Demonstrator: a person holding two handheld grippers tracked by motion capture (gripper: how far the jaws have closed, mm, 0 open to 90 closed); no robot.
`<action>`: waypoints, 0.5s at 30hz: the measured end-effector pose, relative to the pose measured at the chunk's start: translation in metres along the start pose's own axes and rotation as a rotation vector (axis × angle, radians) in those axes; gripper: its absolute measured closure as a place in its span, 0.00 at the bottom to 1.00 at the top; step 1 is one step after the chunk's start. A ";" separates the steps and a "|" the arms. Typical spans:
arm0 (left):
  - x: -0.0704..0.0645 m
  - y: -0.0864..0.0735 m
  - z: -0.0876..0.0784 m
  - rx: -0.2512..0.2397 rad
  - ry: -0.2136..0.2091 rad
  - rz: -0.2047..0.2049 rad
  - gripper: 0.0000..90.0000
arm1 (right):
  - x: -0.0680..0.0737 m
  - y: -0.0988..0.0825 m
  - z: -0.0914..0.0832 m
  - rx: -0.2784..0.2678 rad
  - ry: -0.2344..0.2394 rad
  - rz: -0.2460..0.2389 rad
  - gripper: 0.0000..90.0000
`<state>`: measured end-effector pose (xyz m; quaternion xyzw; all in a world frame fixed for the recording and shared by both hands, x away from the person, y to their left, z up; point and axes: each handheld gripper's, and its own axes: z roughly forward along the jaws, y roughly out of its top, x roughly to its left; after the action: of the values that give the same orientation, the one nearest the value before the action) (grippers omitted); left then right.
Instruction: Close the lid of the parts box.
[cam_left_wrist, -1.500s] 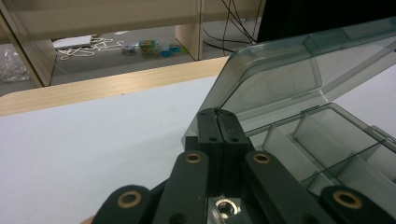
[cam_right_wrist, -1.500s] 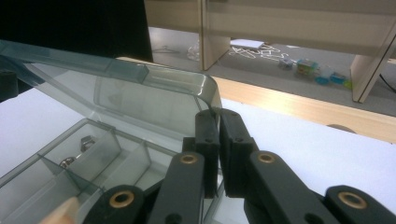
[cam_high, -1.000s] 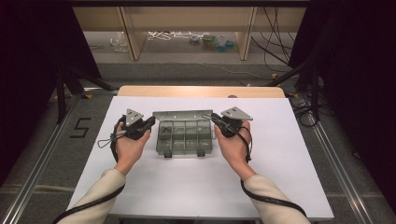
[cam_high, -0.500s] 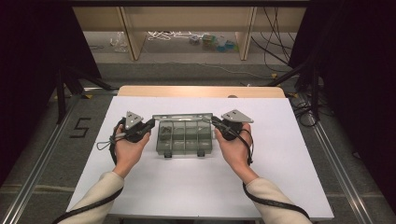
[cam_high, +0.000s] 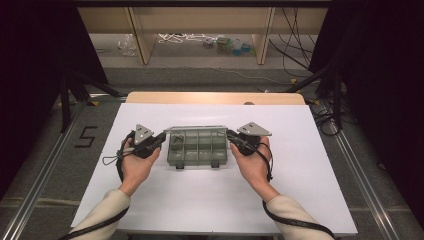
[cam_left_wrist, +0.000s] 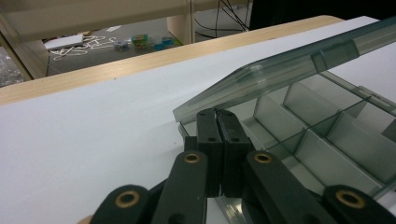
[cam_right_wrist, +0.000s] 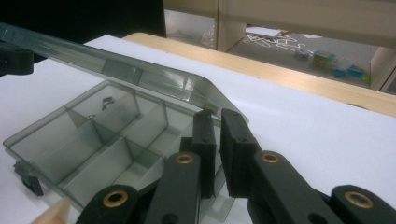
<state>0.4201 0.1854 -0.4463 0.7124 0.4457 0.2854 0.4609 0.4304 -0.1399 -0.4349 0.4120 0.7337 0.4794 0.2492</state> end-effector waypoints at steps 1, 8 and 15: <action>0.000 -0.001 0.000 0.001 -0.005 0.002 0.99 | 0.000 -0.001 -0.001 0.001 0.000 -0.003 0.94; 0.000 -0.010 -0.011 0.026 -0.020 0.006 1.00 | -0.005 -0.006 -0.007 0.053 0.003 -0.022 1.00; 0.005 -0.006 -0.018 0.009 -0.015 -0.002 1.00 | -0.014 -0.001 -0.014 0.034 -0.020 0.000 1.00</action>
<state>0.4052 0.1985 -0.4448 0.7162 0.4442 0.2775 0.4613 0.4263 -0.1589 -0.4307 0.4207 0.7392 0.4628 0.2497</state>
